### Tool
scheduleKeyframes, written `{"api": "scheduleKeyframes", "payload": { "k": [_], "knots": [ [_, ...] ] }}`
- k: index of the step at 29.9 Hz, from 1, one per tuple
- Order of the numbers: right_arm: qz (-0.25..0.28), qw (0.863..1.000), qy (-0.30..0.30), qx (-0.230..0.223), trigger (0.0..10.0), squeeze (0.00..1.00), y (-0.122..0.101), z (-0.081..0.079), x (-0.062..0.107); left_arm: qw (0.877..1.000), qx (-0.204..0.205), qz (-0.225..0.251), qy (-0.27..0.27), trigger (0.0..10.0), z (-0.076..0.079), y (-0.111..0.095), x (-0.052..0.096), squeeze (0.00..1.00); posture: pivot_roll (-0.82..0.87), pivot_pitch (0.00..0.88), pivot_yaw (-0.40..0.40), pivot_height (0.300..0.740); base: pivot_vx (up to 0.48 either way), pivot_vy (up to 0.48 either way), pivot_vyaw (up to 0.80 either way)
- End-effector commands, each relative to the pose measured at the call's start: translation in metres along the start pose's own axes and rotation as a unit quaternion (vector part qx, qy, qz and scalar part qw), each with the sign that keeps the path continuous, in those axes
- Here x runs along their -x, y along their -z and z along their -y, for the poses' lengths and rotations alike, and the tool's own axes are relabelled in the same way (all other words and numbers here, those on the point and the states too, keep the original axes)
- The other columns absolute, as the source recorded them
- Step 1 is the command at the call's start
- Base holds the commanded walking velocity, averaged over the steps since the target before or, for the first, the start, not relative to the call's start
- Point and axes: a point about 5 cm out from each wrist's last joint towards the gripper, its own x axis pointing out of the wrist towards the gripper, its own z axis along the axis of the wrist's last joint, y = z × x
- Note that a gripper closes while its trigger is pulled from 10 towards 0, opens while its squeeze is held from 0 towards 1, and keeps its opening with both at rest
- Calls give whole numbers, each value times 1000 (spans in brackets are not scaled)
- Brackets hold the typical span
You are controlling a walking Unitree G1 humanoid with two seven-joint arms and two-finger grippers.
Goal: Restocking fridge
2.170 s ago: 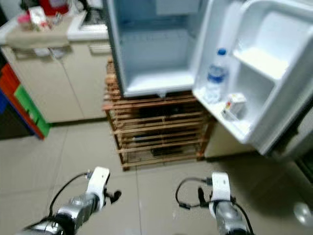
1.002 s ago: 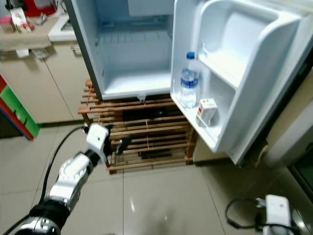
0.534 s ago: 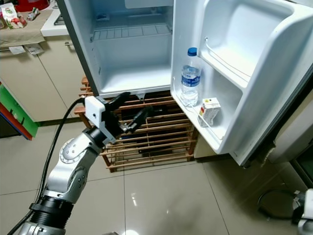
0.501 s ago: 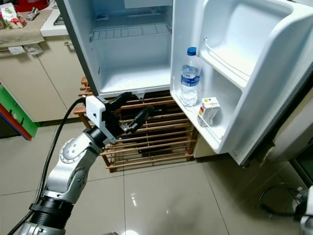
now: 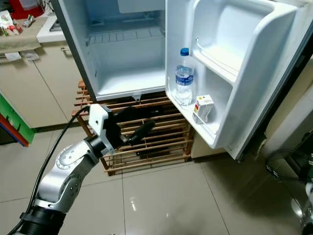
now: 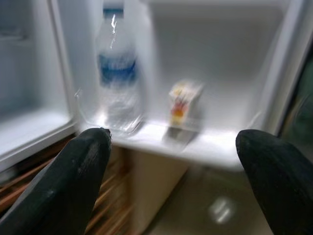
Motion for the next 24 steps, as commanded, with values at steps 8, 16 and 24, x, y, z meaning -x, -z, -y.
{"api": "scheduleKeyframes", "payload": {
  "k": [8,16,24],
  "knots": [
    [99,991,-58,-66,10000,0,-46,-38,1,999,40,-25,-9,10000,-7,17,11,0,-190,0,56,740,0,0,0],
    [154,978,-101,-102,10000,0,-76,-67,15,991,41,-119,-39,10000,-15,65,36,0,-171,0,48,740,0,0,0],
    [202,956,-173,-124,10000,0,-107,-99,43,947,27,-283,-151,10000,-45,130,83,0,-172,0,41,740,0,0,0]
  ]
}}
